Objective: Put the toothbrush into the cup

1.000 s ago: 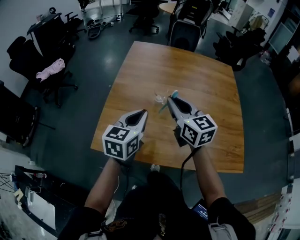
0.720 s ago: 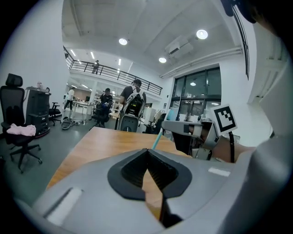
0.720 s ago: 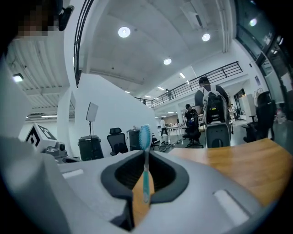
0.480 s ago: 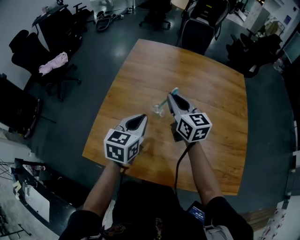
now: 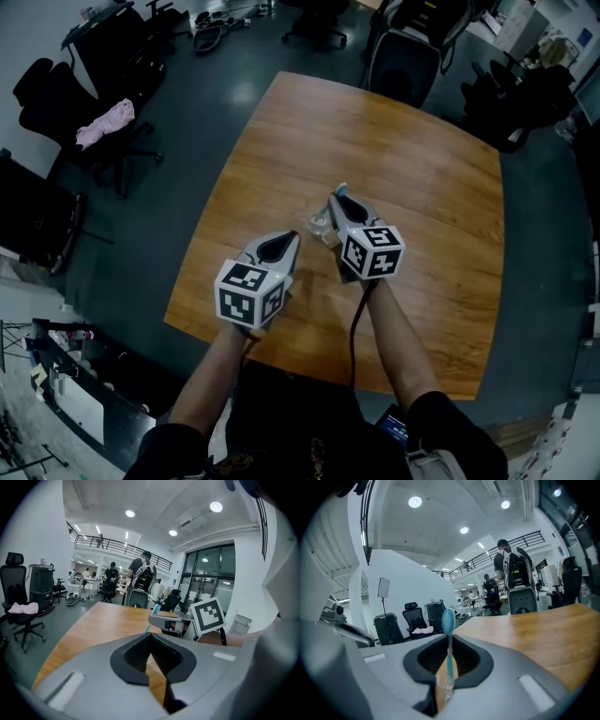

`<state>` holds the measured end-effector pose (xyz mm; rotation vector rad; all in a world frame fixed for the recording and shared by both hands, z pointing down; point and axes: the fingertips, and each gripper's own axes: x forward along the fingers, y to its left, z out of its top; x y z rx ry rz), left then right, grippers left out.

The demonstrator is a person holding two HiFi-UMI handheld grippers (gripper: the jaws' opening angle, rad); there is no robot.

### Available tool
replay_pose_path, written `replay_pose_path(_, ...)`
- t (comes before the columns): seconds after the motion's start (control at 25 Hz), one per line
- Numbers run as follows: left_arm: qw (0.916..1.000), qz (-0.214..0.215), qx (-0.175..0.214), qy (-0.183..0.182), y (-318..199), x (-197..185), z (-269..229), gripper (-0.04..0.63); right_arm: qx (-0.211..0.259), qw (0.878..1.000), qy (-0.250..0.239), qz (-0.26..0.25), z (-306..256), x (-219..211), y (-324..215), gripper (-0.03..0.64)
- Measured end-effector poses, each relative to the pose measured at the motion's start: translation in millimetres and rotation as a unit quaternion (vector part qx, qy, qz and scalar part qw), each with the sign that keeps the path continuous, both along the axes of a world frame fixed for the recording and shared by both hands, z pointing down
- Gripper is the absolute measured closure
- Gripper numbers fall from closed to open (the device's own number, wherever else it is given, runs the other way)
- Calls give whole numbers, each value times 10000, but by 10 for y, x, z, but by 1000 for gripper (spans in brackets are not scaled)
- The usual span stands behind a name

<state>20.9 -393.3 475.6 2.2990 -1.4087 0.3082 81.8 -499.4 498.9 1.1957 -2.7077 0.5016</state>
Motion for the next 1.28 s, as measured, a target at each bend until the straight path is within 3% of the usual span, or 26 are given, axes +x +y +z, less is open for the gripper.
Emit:
replay_pose_path(0.44, 9983, 467, -253, 235, -156, -62, 175, 588, -522, 9973, 477, 187, 401, -126, -35, 583)
replay_pose_path(1.04, 9939, 919, -359, 485, -210, -152, 231, 588, -586, 9883, 1053, 938, 478, 76, -157, 558)
replay_pose_path(1.28, 9926, 1035, -408, 485, -234, -158, 272, 588, -700, 9861, 998, 1132, 543, 176, -193, 546)
